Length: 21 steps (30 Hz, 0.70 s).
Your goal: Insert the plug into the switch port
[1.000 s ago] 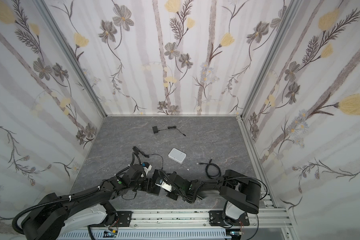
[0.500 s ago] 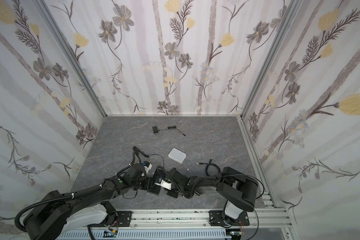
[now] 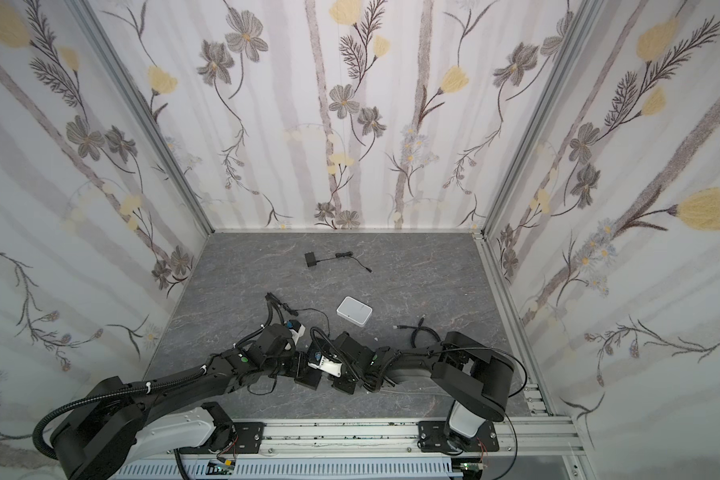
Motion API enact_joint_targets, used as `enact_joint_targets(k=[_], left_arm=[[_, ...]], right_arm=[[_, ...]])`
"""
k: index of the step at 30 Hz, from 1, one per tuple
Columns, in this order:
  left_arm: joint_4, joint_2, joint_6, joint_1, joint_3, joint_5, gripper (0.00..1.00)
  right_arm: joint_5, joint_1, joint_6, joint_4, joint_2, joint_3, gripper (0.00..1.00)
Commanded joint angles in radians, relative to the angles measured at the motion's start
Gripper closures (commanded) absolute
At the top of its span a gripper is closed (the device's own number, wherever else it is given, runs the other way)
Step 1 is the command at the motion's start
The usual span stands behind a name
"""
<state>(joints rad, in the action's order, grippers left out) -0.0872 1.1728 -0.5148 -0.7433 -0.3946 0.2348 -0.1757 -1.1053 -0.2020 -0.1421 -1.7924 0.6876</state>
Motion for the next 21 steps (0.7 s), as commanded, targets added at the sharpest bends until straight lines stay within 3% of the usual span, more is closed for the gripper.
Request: enact_joint_targets(k=[1,9,15,21], left_arm=[[-0.075,0.011,-0.007,-0.017,-0.017,0.198,0.59],[-0.096,0.036,-0.018,-0.019,-0.017,0.19,0.58],[-0.086,0.022,-0.014,-0.021,-0.016,0.194,0.58],[-0.047,0.063,-0.024,-0.034,-0.021,0.21,0.59]], right_arm=[[-0.011,-0.003,0.008,-0.436,0.031,0.006,0.88],[0.035,0.003,0.016,-0.487,0.134,-0.063,0.92],[0.003,0.005,0.035,-0.507,0.04,-0.041,0.94],[-0.007,0.005,0.019,-0.455,0.045,0.053,0.95]])
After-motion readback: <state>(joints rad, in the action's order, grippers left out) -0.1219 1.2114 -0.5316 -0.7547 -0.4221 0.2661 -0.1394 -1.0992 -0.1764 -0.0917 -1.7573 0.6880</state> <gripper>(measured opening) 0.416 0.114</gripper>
